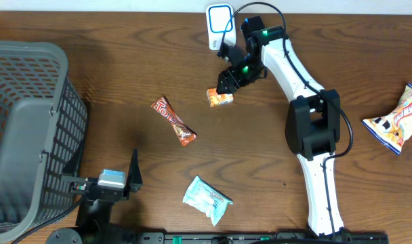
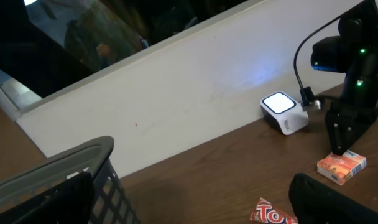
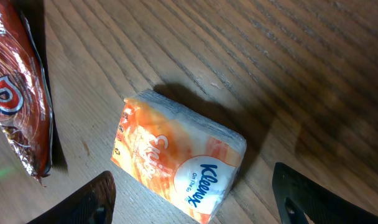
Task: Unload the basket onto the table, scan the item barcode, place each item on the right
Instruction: 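Reach the right gripper to the small orange packet and grasp it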
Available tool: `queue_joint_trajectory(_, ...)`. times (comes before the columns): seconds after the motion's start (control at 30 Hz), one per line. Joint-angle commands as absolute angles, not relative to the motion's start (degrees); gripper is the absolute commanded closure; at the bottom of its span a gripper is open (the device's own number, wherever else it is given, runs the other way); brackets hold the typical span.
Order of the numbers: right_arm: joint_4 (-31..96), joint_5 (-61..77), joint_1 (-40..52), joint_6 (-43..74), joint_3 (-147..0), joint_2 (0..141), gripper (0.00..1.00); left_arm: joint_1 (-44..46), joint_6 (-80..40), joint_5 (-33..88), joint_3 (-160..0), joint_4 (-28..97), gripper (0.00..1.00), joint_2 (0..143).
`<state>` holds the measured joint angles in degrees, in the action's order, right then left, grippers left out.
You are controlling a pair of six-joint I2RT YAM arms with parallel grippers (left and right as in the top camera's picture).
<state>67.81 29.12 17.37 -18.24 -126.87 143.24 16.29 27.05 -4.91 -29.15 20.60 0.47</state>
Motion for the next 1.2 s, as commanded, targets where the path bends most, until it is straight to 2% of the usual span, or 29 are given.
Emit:
queue_joint_trajectory(0.0,67.5,30.2,17.5,-17.6,-126.6,143.6,0.26,16.6,27.4,-5.6,-29.3,20.3,0.00,0.2)
queue_joint_trajectory(0.17,64.9,30.2,17.7,-14.9,-124.4,143.6,0.30,16.6,27.4,-5.6,-29.3,20.3,0.00,0.2)
queue_joint_trajectory(0.33,61.1,30.1,17.6,-13.3,-120.1,143.6,0.47,16.6,27.4,-5.6,-29.3,20.4,0.00,0.2)
queue_joint_trajectory(0.47,59.6,30.7,17.2,-12.2,-117.8,143.6,0.57,16.6,27.4,-5.6,-29.3,20.3,0.00,0.2)
queue_joint_trajectory(0.5,59.5,30.8,17.2,-12.2,-117.5,143.6,0.62,16.6,27.4,-5.6,-29.3,20.3,0.00,0.2)
queue_joint_trajectory(0.6,59.7,31.2,17.3,-12.2,-117.0,143.6,0.95,16.6,27.4,-5.6,-29.3,20.3,0.00,0.2)
queue_joint_trajectory(0.63,59.8,31.2,17.4,-12.1,-116.9,143.6,0.99,16.6,27.4,-5.6,-29.3,20.3,0.00,0.2)
queue_joint_trajectory(0.9,64.1,36.0,16.6,-1.6,-118.5,143.0,0.99,16.6,27.4,-5.6,-29.3,20.4,0.00,0.2)
queue_joint_trajectory(1.17,83.0,61.8,11.4,0.2,-119.2,139.8,0.99,16.6,27.4,-5.6,-29.3,20.4,0.00,0.2)
